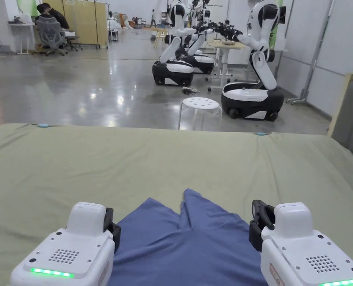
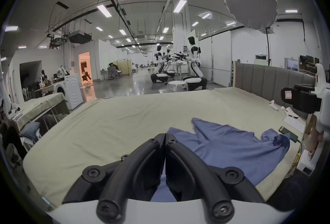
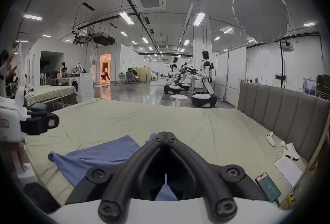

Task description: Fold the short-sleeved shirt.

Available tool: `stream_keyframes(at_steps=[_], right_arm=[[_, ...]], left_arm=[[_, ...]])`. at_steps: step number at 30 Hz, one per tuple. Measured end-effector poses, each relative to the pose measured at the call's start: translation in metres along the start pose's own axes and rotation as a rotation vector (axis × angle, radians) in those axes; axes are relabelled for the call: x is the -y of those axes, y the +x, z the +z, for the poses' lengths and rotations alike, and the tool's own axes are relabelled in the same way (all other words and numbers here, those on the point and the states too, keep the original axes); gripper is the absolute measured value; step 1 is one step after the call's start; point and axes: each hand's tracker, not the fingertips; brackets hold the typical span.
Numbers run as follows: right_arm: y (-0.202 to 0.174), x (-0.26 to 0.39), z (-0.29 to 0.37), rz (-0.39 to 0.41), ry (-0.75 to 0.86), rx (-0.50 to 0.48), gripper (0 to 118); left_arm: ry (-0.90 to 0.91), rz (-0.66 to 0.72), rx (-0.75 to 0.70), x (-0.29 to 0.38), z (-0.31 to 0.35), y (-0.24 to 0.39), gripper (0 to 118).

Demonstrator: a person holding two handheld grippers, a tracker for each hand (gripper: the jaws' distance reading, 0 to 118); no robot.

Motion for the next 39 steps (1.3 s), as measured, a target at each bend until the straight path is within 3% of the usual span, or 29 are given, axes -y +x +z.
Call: stream_keyframes(at_steps=[7, 8, 9, 10, 11, 14, 24, 25, 26, 27, 32, 36, 39], right_arm=[[-0.008, 0.009, -0.007, -0.031, -0.059, -0.030, 0], [-0.009, 0.013, -0.013, -0.046, -0.069, -0.041, 0], [-0.012, 0.014, -0.015, -0.052, -0.075, -0.047, 0], [-0.017, 0.016, -0.018, -0.056, -0.085, -0.053, 0], [-0.021, 0.018, -0.021, -0.057, -0.099, -0.066, 0], [-0.032, 0.023, -0.031, -0.053, -0.127, -0.084, 0], [-0.030, 0.034, -0.054, -0.061, -0.192, -0.073, 0], [-0.029, 0.034, -0.057, -0.063, -0.196, -0.070, 0], [-0.027, 0.034, -0.060, -0.060, -0.201, -0.062, 0], [-0.025, 0.033, -0.064, -0.059, -0.204, -0.054, 0], [0.000, 0.031, -0.088, -0.053, -0.235, -0.039, 0], [0.029, 0.038, -0.133, 0.042, -0.331, 0.000, 0], [0.055, 0.048, -0.180, 0.061, -0.433, 0.007, 0]], left_arm=[[-0.155, 0.101, -0.177, 0.015, 0.036, -0.119, 5], [-0.192, 0.141, -0.170, 0.018, 0.039, -0.135, 18], [-0.230, 0.168, -0.162, 0.021, 0.037, -0.146, 48], [-0.298, 0.183, -0.151, 0.026, 0.033, -0.157, 87], [-0.332, 0.170, -0.146, 0.032, 0.035, -0.161, 93], [-0.357, 0.142, -0.162, 0.050, 0.024, -0.170, 93], [-0.637, 0.190, 0.025, 0.126, -0.039, -0.158, 89], [-0.642, 0.183, 0.032, 0.130, -0.041, -0.155, 64], [-0.622, 0.173, 0.033, 0.133, -0.042, -0.150, 21], [-0.549, 0.190, 0.028, 0.133, -0.039, -0.149, 9], [-0.450, 0.176, 0.020, 0.107, -0.018, -0.139, 8], [-0.418, 0.180, 0.033, 0.087, -0.009, -0.135, 8], [-0.403, 0.166, 0.035, 0.082, -0.009, -0.128, 8]])
